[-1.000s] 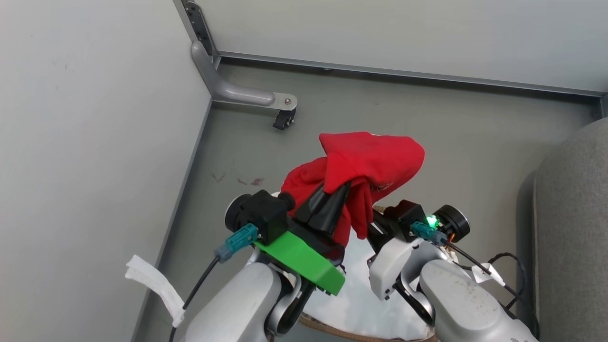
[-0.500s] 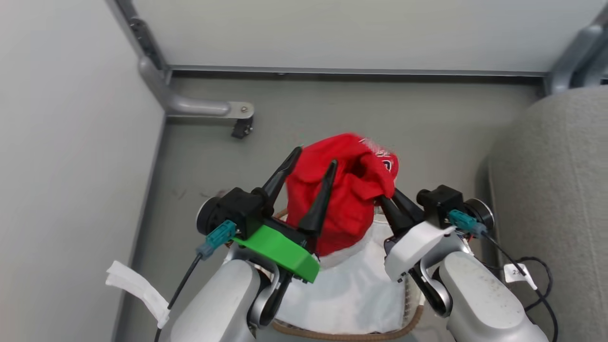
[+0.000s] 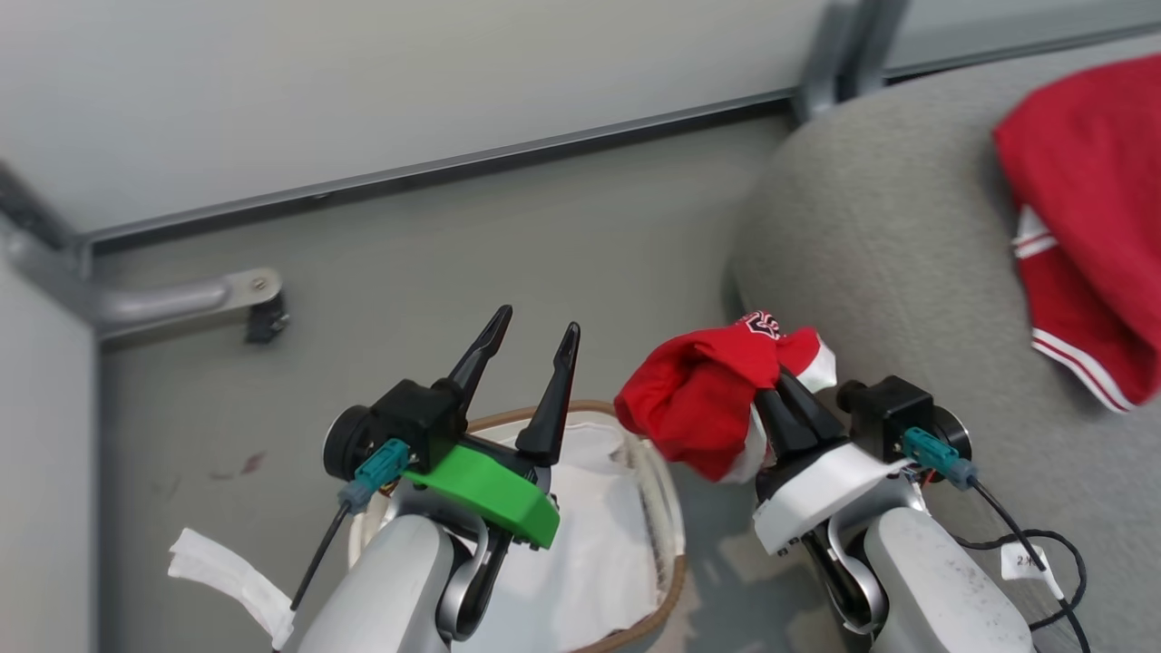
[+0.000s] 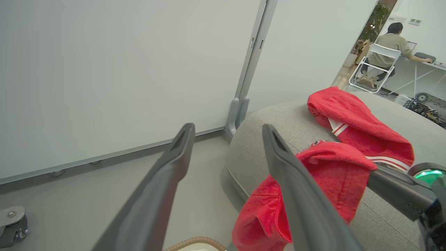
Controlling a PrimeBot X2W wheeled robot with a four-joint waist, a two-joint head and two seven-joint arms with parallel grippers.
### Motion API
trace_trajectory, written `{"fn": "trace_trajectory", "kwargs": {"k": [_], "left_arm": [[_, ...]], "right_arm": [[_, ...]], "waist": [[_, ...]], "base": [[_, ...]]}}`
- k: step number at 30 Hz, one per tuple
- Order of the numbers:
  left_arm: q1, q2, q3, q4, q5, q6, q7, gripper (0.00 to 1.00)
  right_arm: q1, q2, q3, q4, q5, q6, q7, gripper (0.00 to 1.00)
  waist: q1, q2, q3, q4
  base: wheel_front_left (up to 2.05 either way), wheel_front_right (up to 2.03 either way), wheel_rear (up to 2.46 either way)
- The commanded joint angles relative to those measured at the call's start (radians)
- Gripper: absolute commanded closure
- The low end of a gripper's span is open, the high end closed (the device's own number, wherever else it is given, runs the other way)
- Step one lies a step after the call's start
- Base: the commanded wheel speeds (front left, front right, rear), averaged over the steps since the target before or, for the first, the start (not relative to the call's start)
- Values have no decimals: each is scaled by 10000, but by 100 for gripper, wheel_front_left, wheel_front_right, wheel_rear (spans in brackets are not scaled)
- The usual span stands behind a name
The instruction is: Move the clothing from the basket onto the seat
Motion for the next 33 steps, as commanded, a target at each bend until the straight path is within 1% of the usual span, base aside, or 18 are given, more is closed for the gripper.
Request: {"fn": "trace_trajectory", "kwargs": {"k": [1,7,11,13,16,17,18,19,25,29,31,32,33], "left_arm": [[180,44,88,23,80,-40,7,0],[399,43,412,72,276,-90,7,0],[440,46,393,49,326,-96,7,0],[409,49,381,29,358,-102,7,0],[294,49,347,13,434,-110,7,0],[261,50,340,18,456,-111,7,0],[185,53,303,54,530,-114,7,0],[119,52,257,61,582,-115,7,0],[-345,86,-50,76,867,-118,7,0],[-670,283,-179,-75,979,-119,7,0],[-802,335,-194,-128,960,-118,7,0],[-989,423,-253,-183,981,-119,7,0],[-1094,467,-287,-202,991,-119,7,0]], "right_arm": [[158,-28,-104,-162,-1,-11,-7,100],[297,-31,-478,-651,-230,-11,-7,100],[75,-101,-800,-1053,-684,-12,-7,100],[-145,-312,-945,-1301,-846,-12,-7,100],[-903,-899,-1261,-1699,-990,-12,-8,100],[-1106,-1049,-1303,-1750,-1016,-11,-7,100],[-1612,-1422,-1423,-1877,-1109,-12,-8,100],[-1984,-1660,-1544,-1966,-1153,-12,-8,100],[-4248,-3293,-2317,-2270,-1627,-12,-5,100],[-5513,-4176,-2776,-1932,-1917,-12,-4,100],[-5997,-4468,-2924,-1554,-2088,-12,-4,100],[-6465,-4643,-3068,-1077,-2183,-12,-5,100],[-6650,-4699,-3136,-851,-2255,-12,-5,100]], "waist": [[0,-1,-173,-1838],[0,-1,-130,-3103],[0,-1,-28,-3582],[0,-1,62,-3759],[0,-1,306,-3932],[0,-1,372,-3953],[0,-1,512,-3967],[0,-1,614,-3952],[0,-1,1542,-3504],[0,-1,2228,-3143],[0,-1,2569,-2947],[0,-1,2928,-2743],[0,-1,3089,-2650]], "base": [[0,0,0],[0,0,0],[0,0,0],[0,0,0],[0,0,0],[0,0,0],[0,0,0],[0,0,0],[0,0,0],[0,0,0],[0,0,0],[0,0,0],[0,0,0]]}}
